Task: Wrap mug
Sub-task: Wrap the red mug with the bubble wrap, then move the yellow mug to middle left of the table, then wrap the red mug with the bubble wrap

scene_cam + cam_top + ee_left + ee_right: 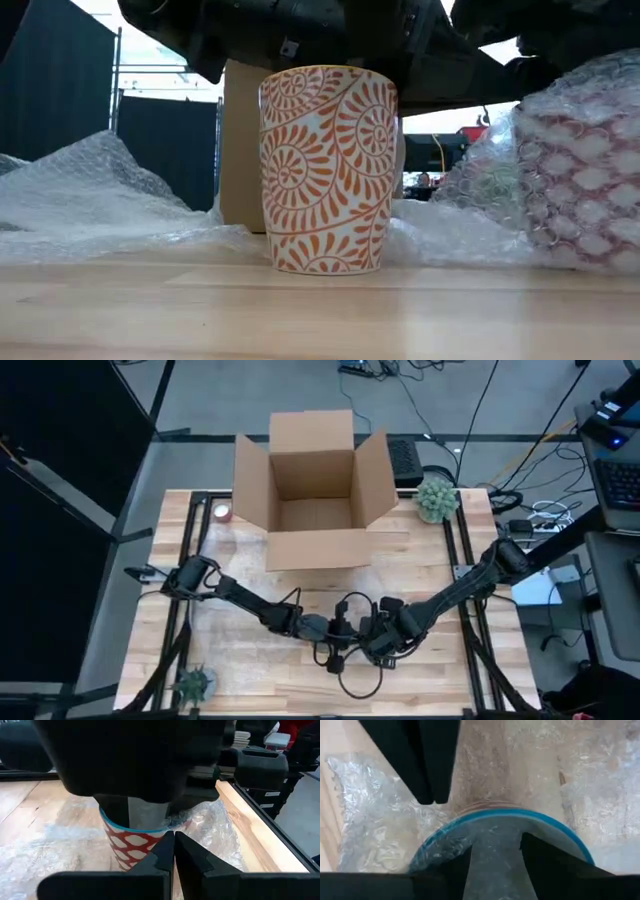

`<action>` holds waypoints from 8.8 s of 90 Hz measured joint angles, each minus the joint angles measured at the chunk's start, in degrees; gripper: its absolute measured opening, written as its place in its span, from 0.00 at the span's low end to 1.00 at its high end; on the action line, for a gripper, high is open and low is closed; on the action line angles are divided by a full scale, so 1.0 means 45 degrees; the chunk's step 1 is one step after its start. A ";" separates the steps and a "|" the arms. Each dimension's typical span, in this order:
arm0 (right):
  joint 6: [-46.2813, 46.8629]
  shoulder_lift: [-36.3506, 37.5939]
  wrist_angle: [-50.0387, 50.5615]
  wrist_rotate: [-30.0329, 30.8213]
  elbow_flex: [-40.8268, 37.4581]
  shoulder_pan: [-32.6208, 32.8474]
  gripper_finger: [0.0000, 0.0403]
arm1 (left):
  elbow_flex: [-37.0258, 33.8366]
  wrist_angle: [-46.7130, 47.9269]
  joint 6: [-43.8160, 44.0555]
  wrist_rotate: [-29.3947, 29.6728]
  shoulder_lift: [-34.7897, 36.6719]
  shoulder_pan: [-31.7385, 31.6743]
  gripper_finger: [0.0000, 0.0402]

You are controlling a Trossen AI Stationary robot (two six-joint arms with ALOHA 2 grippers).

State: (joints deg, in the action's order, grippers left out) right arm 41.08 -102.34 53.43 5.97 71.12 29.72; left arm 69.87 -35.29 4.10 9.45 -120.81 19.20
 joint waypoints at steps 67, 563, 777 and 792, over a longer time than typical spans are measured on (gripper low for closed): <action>0.0838 0.3698 0.0850 -0.0398 -0.0088 0.0110 0.41 | 0.0000 -0.0029 0.0000 -0.0063 0.0008 0.0000 0.00; 0.2465 0.3743 0.1186 0.1475 -0.0064 0.1732 0.41 | -0.0256 0.7992 0.4503 0.0509 0.0735 -0.2680 0.02; 0.2046 0.2972 -0.0827 0.4691 0.0075 -0.0186 0.41 | -0.0194 0.2829 0.3655 -0.1409 0.1059 -0.0495 0.00; 0.1920 0.2987 -0.2589 0.4698 -0.0495 -0.0325 0.41 | -0.0245 0.3125 0.3682 -0.1440 0.0991 -0.0495 0.00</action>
State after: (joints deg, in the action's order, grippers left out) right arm 49.72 -88.90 41.78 27.11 68.89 28.26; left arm 68.76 -21.23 20.67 2.97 -116.36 16.97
